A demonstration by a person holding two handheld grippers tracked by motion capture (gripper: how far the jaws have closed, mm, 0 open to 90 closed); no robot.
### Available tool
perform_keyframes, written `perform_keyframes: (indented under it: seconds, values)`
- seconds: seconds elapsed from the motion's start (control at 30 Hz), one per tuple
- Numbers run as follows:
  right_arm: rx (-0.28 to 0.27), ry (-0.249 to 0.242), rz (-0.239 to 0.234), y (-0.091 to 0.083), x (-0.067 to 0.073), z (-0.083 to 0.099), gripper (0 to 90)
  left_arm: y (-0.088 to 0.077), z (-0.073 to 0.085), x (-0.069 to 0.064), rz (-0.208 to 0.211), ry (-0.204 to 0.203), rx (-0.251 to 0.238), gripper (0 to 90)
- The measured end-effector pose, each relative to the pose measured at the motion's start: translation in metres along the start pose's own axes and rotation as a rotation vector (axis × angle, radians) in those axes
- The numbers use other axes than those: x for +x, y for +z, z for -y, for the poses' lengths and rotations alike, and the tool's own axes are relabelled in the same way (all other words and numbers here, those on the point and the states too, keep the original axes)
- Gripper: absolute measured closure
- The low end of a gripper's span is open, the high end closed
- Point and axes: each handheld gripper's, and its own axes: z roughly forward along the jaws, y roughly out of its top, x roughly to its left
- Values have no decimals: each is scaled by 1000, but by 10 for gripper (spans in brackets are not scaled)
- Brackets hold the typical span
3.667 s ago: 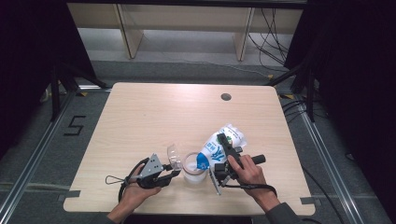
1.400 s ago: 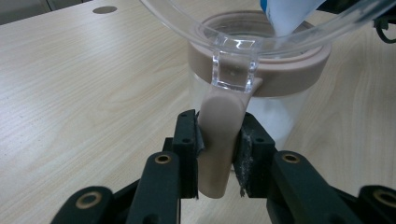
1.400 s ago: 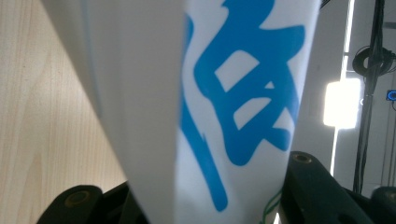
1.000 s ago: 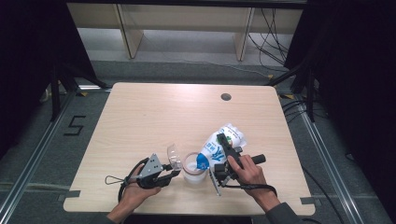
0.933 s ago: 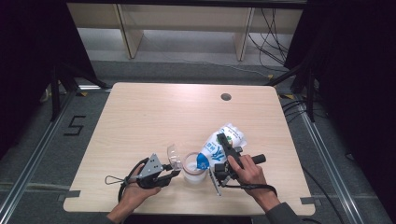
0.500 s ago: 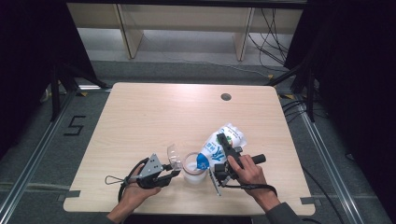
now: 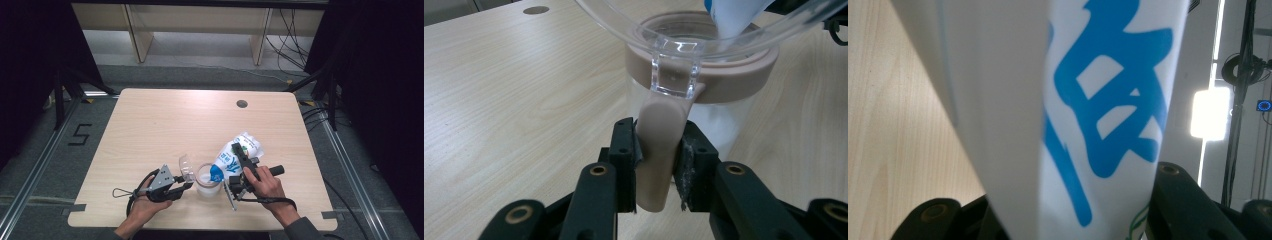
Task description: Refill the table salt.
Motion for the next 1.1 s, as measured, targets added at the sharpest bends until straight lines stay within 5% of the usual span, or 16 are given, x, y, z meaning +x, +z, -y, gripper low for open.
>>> perform_keyframes:
  seconds: [1.1]
  values:
    - [-16, 4, 19, 0, 0, 0, 694, 0, 0, 0, 1, 0, -2, 717]
